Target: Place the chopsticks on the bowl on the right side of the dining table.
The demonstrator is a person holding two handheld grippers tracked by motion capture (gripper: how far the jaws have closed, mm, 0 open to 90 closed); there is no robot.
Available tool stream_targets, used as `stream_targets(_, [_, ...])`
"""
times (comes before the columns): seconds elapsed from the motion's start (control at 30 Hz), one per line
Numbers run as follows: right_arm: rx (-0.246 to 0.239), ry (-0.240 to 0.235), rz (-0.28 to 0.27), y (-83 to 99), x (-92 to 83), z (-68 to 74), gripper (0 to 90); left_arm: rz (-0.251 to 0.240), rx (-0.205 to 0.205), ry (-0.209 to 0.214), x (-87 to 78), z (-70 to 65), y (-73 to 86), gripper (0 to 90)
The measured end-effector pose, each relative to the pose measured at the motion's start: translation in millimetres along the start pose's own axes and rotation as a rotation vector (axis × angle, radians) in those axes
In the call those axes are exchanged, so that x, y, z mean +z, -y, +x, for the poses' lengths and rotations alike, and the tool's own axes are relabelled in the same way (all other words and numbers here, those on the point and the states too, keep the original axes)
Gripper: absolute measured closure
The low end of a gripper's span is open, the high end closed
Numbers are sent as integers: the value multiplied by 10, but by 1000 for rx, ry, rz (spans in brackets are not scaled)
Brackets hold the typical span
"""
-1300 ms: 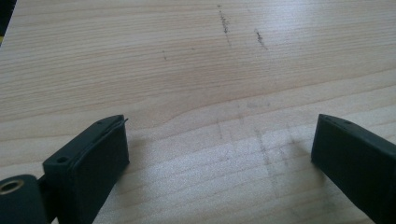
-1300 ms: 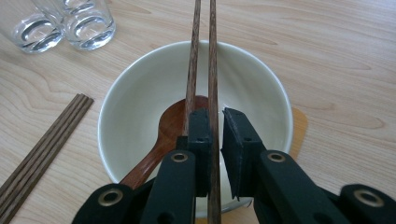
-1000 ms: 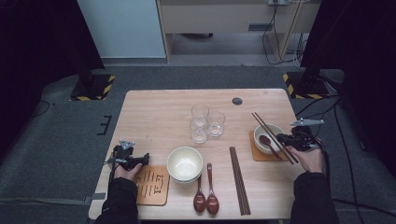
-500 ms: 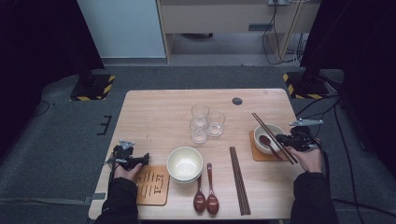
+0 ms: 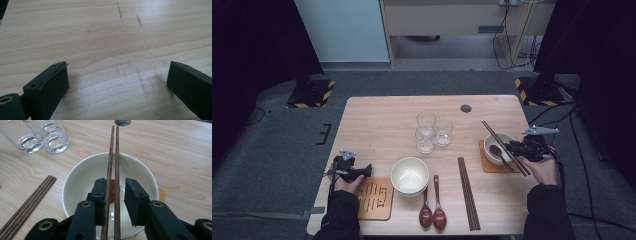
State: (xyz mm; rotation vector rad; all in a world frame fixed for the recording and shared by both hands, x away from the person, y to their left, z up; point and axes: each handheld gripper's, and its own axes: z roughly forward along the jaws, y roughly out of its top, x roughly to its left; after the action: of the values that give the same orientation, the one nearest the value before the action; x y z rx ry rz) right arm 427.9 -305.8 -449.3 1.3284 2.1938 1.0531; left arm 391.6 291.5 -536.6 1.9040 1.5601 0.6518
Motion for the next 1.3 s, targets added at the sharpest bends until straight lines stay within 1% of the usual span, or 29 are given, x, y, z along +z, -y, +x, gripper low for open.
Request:
stream_targets(0.1, [-13, 8, 13, 6, 50, 10, 665, 0, 0, 0, 0, 0, 0, 29])
stream_targets(0.27, [-30, 16, 27, 19, 99, 22, 660, 0, 0, 0, 0, 0, 0, 29])
stream_targets(0.43, [-32, 18, 48, 31, 120, 19, 679, 0, 0, 0, 0, 0, 0, 29])
stream_targets(0.53, [-35, 16, 60, 42, 143, 26, 719, 0, 0, 0, 0, 0, 0, 29])
stream_targets(0.57, [-35, 16, 60, 42, 143, 26, 719, 0, 0, 0, 0, 0, 0, 29])
stream_targets(0.6, [-41, 16, 59, 41, 140, 27, 756, 0, 0, 0, 0, 0, 0, 29])
stream_targets(0.67, [-41, 19, 63, 43, 137, 19, 773, 0, 0, 0, 0, 0, 0, 29])
stream_targets(0.97, [-48, 18, 60, 44, 128, 8, 786, 0, 0, 0, 0, 0, 0, 29])
stream_targets(1.07, [-52, 6, 69, 43, 118, 6, 788, 0, 0, 0, 0, 0, 0, 29])
stream_targets(1.23, [-61, -1, 67, 47, 114, 11, 788, 0, 0, 0, 0, 0, 0, 29])
stream_targets(1.3, [-69, -11, 69, 50, 110, 23, 788, 0, 0, 0, 0, 0, 0, 30])
